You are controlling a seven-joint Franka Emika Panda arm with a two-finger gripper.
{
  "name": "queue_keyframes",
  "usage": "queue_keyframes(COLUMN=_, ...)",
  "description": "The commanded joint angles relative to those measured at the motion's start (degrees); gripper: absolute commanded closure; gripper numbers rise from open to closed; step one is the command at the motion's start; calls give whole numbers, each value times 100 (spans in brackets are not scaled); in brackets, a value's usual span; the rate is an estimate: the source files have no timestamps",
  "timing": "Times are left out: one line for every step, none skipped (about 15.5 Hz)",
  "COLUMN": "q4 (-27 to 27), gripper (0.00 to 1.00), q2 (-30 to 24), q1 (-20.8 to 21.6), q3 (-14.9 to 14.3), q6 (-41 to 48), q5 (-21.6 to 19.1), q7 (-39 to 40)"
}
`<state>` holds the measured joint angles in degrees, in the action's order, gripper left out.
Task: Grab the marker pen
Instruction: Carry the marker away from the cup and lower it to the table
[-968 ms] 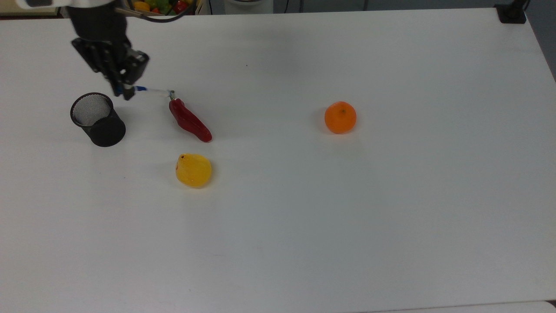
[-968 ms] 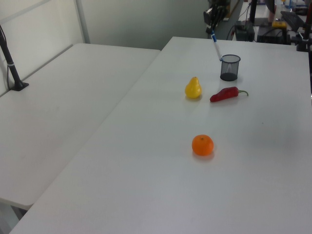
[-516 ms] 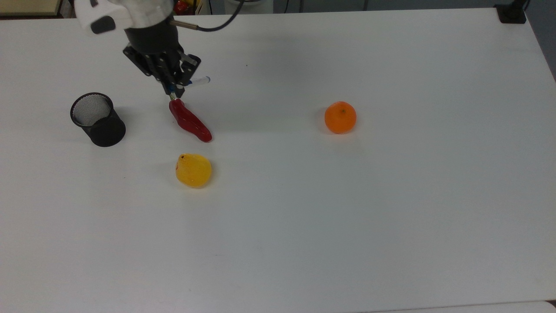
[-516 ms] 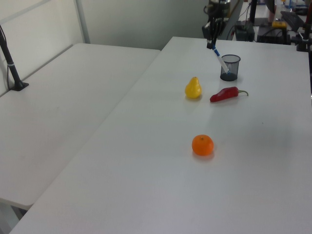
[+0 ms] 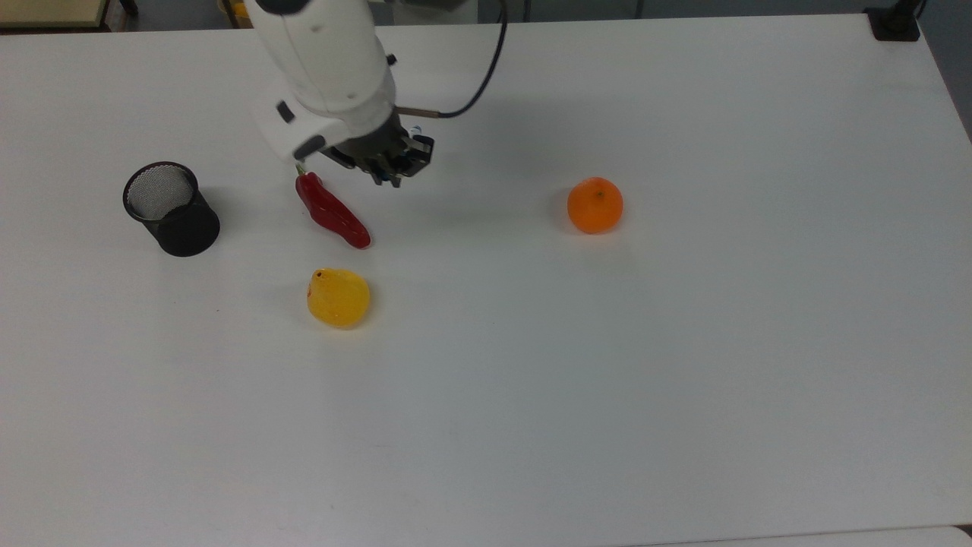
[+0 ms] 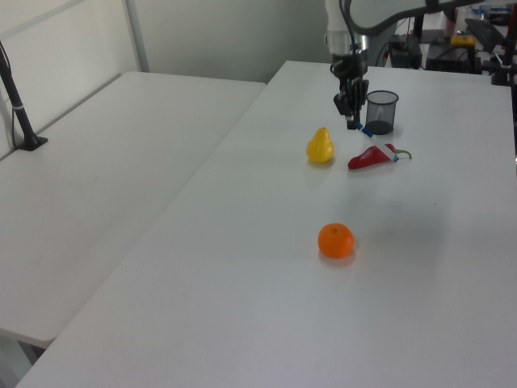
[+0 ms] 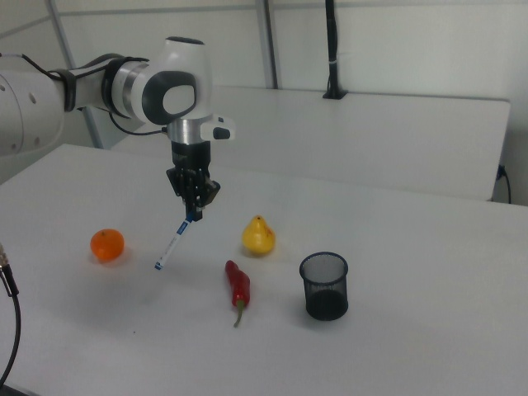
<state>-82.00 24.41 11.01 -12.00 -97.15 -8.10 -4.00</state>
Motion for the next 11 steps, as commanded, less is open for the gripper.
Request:
queue_keyframes(q4=-132, gripper=100, q2=125, q1=50, q3=110, q6=126, q5=36, q7=154)
queue_keyframes(q4=-132, gripper=100, q2=213, q1=50, q3=171, q6=117, q5=54, q7=145)
queue_keyframes(q4=-141, gripper=100, q2=257, q1=50, q3=224, q6=82, q5=124, q7=136)
queue_keyframes(q4=-132, gripper=100, q2=336, q1=50, q3=285, q6=65, q5=203, q7=136)
queue_keyframes(q4=-141, gripper=100, q2=397, q1=59, q3=347, q6=64, q5=317, q7=127)
queue_keyframes(q4=-141, gripper=100, q2=433, q1=59, q3=426, q6=56, q5=457, q7=127)
queue_keyframes(q4=-141, gripper=100, q2=520, q1=68, q3=548, q6=38, q5=658, q7=119)
queue_keyframes(q4=-141, gripper=100, q2=547, q1=68, q3=584, q6=38, q5=704, q7=110)
queue_keyframes(q4=-141, gripper=100, q2=574, q1=68, q3=593, q6=38, q5=713, q7=110)
queue_keyframes(q4=-141, gripper=100, q2=626, q1=68, q3=594, q6=38, q5=713, q7=110)
queue_keyframes(q4=-141, gripper=100, q2=653, q1=85, q3=594, q6=29, q5=731, q7=110)
